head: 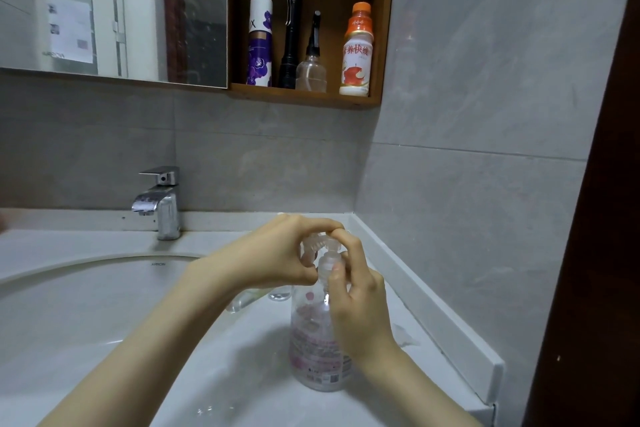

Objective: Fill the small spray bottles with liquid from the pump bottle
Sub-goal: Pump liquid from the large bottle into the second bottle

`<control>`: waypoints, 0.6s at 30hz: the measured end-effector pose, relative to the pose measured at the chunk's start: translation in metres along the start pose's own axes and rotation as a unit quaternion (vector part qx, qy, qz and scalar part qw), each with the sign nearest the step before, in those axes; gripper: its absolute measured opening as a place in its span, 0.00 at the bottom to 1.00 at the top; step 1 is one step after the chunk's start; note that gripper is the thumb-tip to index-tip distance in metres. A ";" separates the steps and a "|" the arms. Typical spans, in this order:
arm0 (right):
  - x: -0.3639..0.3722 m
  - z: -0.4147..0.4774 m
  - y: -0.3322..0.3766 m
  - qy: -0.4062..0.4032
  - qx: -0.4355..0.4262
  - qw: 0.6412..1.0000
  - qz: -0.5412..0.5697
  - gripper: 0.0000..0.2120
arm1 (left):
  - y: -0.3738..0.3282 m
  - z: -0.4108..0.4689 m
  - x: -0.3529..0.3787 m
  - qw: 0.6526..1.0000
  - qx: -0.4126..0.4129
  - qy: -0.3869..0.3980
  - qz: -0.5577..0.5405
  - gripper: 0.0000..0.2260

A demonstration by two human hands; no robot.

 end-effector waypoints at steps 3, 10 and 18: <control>0.000 0.001 -0.001 -0.001 -0.002 1.000 0.006 0.16 | 0.001 0.000 0.001 1.000 0.003 -0.005 -0.002 0.23; 0.001 0.002 -0.003 0.004 -0.005 1.000 0.008 0.14 | 0.005 -0.002 0.007 0.999 0.008 -0.030 -0.012 0.21; 0.003 0.002 -0.006 -0.001 -0.004 1.000 -0.001 0.15 | 0.003 -0.002 0.007 0.999 -0.003 -0.031 -0.018 0.22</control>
Point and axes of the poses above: each hand's wrist, its own z-axis towards the middle knuckle, its own x-axis out of the palm, y = z × x, the point moved 2 cm from there along z, towards the middle knuckle, and after that the axes turned 6 degrees about z, right-handed, at the moved point
